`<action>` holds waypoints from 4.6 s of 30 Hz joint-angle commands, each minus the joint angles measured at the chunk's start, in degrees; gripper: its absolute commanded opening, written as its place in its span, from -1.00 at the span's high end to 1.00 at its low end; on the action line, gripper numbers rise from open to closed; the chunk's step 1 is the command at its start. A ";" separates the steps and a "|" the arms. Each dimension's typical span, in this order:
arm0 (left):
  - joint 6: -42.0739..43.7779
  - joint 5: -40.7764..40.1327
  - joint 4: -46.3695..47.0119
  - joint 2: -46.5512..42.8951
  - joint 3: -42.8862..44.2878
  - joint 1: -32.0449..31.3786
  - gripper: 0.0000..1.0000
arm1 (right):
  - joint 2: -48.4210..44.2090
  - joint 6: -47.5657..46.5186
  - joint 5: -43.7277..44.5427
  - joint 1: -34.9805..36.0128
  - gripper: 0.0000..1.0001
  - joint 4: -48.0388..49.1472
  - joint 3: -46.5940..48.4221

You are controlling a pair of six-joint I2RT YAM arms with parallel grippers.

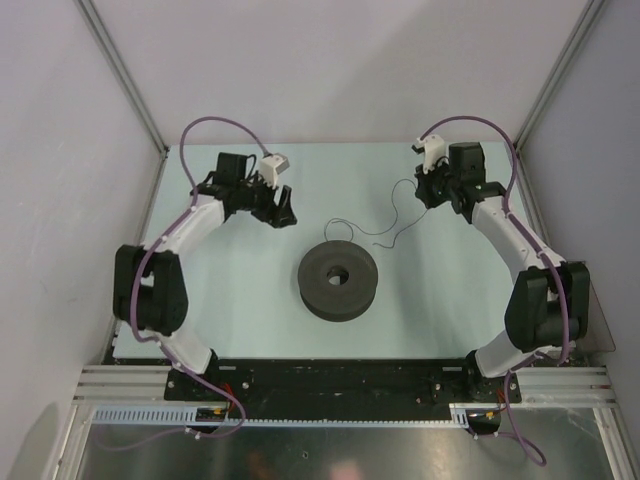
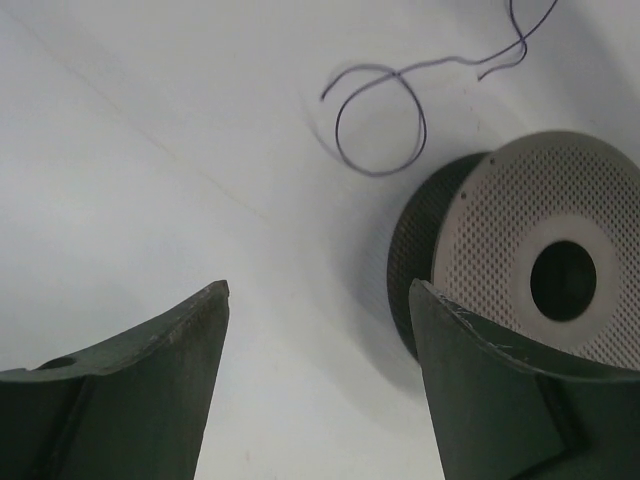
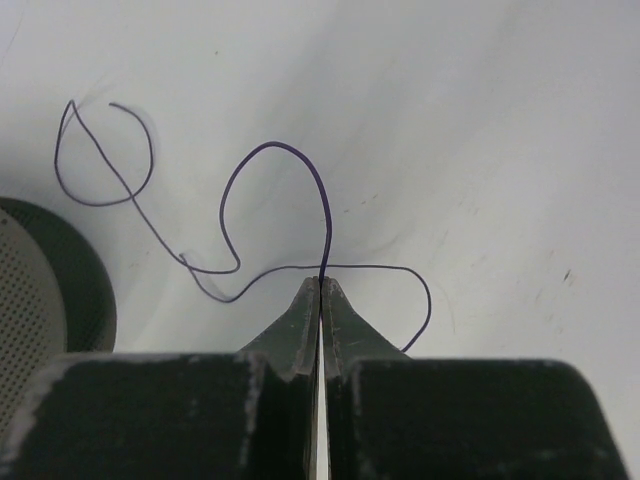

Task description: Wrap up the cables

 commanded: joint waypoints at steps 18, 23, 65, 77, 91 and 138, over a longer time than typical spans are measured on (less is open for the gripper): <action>5.68 -4.08 3.80 26.55 25.05 -11.96 -0.57 | 16.23 4.36 9.88 -3.06 1.00 24.70 4.36; 2.15 -3.34 3.86 32.03 29.56 -12.25 -0.56 | 19.33 5.28 7.97 -3.26 1.00 23.08 6.65; -2.41 -1.40 4.73 30.55 29.65 -12.23 -0.56 | 21.87 -0.17 3.49 -4.08 -0.12 -4.21 2.54; -1.65 -4.53 4.42 22.48 23.78 -11.73 -0.56 | 23.55 -0.66 3.87 -5.27 0.89 -3.64 1.70; 8.82 -3.87 1.48 16.10 21.57 -11.87 -0.60 | 9.57 -6.70 -5.98 -8.19 1.00 -11.27 0.90; 17.87 -25.08 -1.00 20.41 27.80 -3.63 1.00 | -23.54 -15.95 12.15 -21.86 1.00 -7.06 0.89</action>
